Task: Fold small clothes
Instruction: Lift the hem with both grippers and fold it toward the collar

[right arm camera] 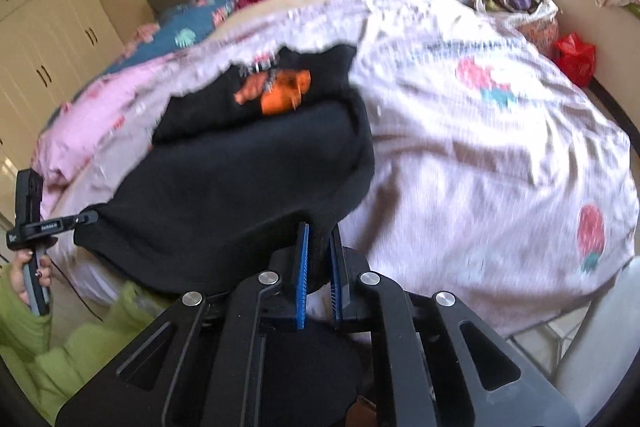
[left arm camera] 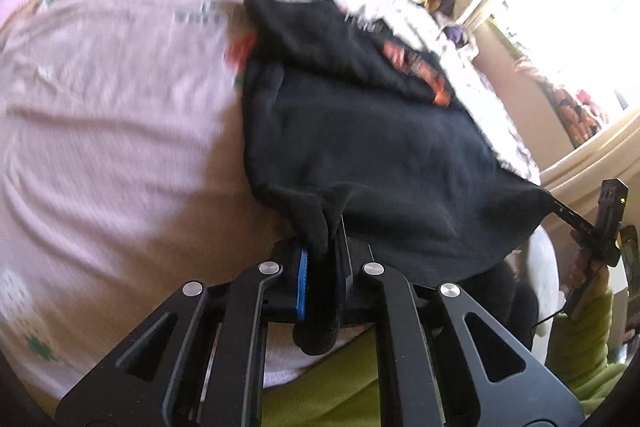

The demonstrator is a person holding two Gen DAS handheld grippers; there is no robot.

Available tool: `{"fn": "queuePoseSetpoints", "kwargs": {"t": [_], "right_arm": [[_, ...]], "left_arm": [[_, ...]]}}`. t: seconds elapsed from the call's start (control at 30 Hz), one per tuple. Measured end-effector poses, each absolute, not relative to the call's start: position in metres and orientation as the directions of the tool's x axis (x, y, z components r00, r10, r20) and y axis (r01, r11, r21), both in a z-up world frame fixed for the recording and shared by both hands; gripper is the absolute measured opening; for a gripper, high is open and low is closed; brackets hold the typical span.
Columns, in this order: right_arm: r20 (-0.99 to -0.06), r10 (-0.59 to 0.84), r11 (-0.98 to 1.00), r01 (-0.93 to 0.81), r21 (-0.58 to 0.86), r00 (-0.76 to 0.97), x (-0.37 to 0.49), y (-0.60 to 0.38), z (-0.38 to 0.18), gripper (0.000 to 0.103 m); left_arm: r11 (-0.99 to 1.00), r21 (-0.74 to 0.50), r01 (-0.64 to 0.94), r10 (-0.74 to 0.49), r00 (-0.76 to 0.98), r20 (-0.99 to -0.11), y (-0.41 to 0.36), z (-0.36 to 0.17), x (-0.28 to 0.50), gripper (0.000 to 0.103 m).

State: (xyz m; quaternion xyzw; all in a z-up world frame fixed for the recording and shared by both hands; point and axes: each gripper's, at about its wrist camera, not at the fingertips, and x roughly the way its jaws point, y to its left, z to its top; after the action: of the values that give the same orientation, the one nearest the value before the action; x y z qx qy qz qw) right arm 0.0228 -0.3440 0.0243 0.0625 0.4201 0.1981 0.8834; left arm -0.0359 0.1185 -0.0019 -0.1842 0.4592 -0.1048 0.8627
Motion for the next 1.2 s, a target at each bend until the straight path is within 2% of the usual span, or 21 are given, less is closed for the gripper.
{"fn": "queuePoseSetpoints", "kwargs": {"t": [0.37,0.7,0.9,1.2], "right_arm": [[-0.606,0.421,0.906,-0.277,0.32,0.675,0.063,-0.338,0.088,0.008],[-0.574,0.391,0.915,-0.232,0.331,0.72,0.108,-0.33,0.113,0.008],[-0.573,0.37,0.922,-0.214,0.323,0.731,0.142,-0.321,0.114,0.009],[-0.642,0.319,0.944,-0.171,0.284,0.697,0.206,-0.305,0.098,0.009]], "left_arm": [[0.897,-0.441,0.032,-0.344,0.677,-0.651,0.135,0.041,-0.001,0.004],[0.868,-0.496,0.02,-0.349,0.735,-0.581,0.151,0.057,0.022,0.004],[0.855,-0.519,-0.006,-0.336,0.756,-0.562,0.156,0.059,0.047,0.004],[0.838,-0.544,-0.054,-0.314,0.766,-0.561,0.165,0.052,0.088,0.004]]}}
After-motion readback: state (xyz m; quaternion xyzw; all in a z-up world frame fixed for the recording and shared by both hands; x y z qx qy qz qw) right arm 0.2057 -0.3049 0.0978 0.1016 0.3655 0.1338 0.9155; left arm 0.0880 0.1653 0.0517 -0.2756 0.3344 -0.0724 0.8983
